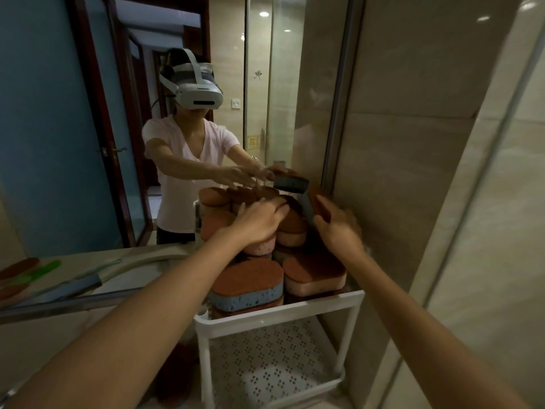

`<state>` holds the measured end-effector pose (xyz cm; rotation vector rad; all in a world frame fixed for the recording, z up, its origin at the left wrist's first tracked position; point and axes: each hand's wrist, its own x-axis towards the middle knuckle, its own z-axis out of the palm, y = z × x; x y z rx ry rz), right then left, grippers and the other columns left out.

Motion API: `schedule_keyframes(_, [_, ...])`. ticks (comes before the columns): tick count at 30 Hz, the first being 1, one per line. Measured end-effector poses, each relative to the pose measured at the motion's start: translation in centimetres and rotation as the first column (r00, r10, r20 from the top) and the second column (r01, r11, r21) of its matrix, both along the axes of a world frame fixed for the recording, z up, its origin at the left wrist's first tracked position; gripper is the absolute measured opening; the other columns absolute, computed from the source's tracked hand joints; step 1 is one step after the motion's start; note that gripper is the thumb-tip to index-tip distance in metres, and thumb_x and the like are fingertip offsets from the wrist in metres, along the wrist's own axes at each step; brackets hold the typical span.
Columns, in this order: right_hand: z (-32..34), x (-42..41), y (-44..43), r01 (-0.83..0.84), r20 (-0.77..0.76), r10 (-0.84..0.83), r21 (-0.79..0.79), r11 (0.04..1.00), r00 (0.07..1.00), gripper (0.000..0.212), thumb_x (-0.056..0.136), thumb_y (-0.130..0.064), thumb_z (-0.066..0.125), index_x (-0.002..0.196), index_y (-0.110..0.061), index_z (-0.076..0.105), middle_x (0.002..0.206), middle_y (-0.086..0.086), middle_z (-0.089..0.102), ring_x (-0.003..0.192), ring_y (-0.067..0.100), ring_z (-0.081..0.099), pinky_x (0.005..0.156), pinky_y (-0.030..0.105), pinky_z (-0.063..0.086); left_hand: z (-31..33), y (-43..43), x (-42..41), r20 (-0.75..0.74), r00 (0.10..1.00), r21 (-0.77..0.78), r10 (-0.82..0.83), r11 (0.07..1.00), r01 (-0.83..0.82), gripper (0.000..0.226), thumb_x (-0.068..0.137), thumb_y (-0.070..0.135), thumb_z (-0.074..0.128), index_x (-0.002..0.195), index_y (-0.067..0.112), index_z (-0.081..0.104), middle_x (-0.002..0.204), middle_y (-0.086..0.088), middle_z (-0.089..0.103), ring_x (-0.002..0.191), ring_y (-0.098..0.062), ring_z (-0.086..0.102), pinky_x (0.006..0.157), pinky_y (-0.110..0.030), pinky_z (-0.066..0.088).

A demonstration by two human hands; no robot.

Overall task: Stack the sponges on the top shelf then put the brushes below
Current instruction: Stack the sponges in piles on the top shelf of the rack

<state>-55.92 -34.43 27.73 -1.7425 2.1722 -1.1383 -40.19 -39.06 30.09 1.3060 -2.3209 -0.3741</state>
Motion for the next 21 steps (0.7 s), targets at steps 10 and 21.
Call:
schedule_keyframes(10, [-1.1, -0.3, -1.8, 0.018, -0.215, 0.030, 0.221, 0.975, 0.976, 0.046, 0.097, -0.037, 0.037, 0.143, -0.036, 0.031, 0.147, 0.019, 0.030, 0.131, 0.039, 0.034, 0.108, 0.045, 0.033, -2.1, -0.7, 0.1, 0.391, 0.920, 0.095, -0.013, 0.995, -0.026, 0.054, 0.099, 0.047, 0.015, 0.150, 0.030, 0.009, 0.161, -0.005, 0.002, 0.149, -0.021, 0.001, 0.117, -0.051, 0.001])
schedule_keyframes(21, [0.6, 0.6, -1.2, 0.066, -0.456, 0.145, 0.416, 0.907, 0.878, 0.053, 0.096, -0.039, 0.035, 0.146, -0.037, 0.019, 0.157, 0.009, 0.011, 0.143, 0.035, 0.010, 0.116, 0.050, 0.013, -1.5, -0.9, 0.2, 0.408, 0.912, 0.150, -0.044, 0.988, -0.020, 0.055, 0.099, 0.049, 0.013, 0.150, 0.029, 0.008, 0.161, -0.005, 0.000, 0.149, -0.021, -0.001, 0.118, -0.050, -0.001])
